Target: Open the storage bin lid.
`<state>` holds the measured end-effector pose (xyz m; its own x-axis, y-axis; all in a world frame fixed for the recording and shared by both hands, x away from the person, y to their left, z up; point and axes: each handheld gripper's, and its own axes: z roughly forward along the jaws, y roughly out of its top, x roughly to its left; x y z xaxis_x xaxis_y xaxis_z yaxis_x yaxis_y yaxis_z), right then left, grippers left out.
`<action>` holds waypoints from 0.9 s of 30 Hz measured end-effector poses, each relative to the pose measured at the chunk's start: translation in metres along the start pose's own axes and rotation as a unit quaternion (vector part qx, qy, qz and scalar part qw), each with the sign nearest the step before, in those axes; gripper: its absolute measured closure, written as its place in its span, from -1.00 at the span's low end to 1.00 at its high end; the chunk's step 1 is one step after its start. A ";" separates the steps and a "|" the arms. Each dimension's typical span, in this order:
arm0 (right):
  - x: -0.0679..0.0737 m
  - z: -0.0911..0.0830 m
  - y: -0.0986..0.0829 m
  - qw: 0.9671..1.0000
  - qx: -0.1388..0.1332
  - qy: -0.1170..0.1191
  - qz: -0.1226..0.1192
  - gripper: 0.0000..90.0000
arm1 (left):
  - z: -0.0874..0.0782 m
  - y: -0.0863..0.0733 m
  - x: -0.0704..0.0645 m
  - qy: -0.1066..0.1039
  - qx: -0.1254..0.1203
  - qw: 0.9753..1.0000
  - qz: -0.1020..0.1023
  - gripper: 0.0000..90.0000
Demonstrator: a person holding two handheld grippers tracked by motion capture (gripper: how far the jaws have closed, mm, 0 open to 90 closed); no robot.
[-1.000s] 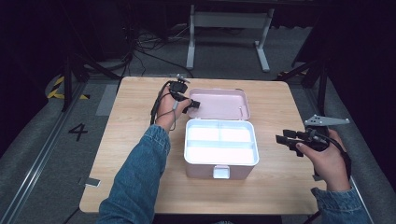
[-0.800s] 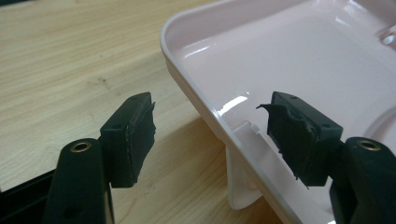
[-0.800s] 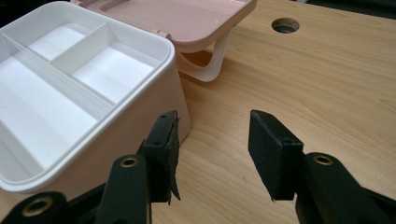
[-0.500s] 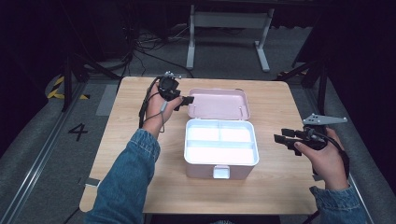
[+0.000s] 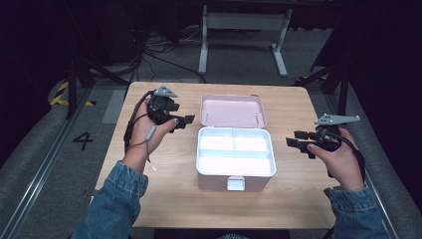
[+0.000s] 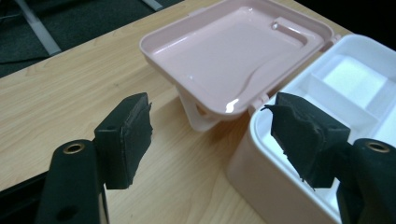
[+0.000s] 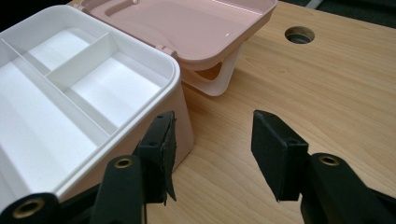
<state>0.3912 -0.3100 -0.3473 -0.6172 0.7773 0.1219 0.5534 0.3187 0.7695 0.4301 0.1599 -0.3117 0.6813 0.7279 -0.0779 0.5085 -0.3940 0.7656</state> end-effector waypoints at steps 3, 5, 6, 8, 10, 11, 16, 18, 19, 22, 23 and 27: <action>-0.003 0.003 0.002 1.000 0.001 0.002 0.002 0.12 | -0.011 -0.011 0.000 0.007 0.000 1.000 -0.002 -0.37; -0.004 0.003 0.002 1.000 0.002 0.002 0.001 0.11 | -0.013 -0.014 0.001 0.009 -0.001 1.000 -0.001 -0.37; -0.004 0.004 0.003 1.000 0.002 0.002 0.000 0.11 | -0.017 -0.020 0.001 0.012 -0.003 1.000 -0.005 -0.37; -0.007 0.005 0.003 1.000 0.004 0.002 0.001 0.11 | -0.023 -0.028 0.002 0.016 -0.004 1.000 -0.006 -0.38; -0.008 0.006 0.003 1.000 0.007 0.001 0.002 0.11 | -0.026 -0.033 0.002 0.019 -0.002 1.000 -0.006 -0.38; -0.009 0.006 0.003 1.000 0.009 0.001 0.002 0.10 | -0.028 -0.036 0.001 0.021 -0.001 1.000 -0.006 -0.38; -0.012 0.005 0.000 1.000 0.023 -0.003 0.005 0.07 | -0.037 -0.050 -0.005 0.036 0.010 0.999 0.013 -0.39; -0.013 0.004 -0.001 1.000 0.027 -0.005 0.005 0.06 | -0.039 -0.055 -0.007 0.034 0.013 0.999 0.015 -0.40; -0.014 0.004 -0.002 1.000 0.029 -0.006 0.004 0.05 | -0.040 -0.058 -0.008 0.036 0.015 0.999 0.015 -0.40; -0.015 0.004 -0.006 0.999 0.036 -0.008 0.008 0.03 | -0.042 -0.066 -0.010 0.055 0.032 0.998 0.029 -0.40; -0.016 0.003 -0.008 0.999 0.038 -0.010 0.008 0.03 | -0.042 -0.068 -0.010 0.053 0.035 0.997 0.032 -0.40; -0.019 0.001 -0.013 0.999 0.042 -0.014 0.014 0.03 | -0.042 -0.079 -0.007 0.040 0.052 0.998 0.025 -0.41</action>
<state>0.3965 -0.3284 -0.3608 -0.5857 0.8009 0.1242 0.6157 0.3401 0.7108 0.3632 0.2088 -0.3449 0.6657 0.7461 0.0127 0.5296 -0.4844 0.6963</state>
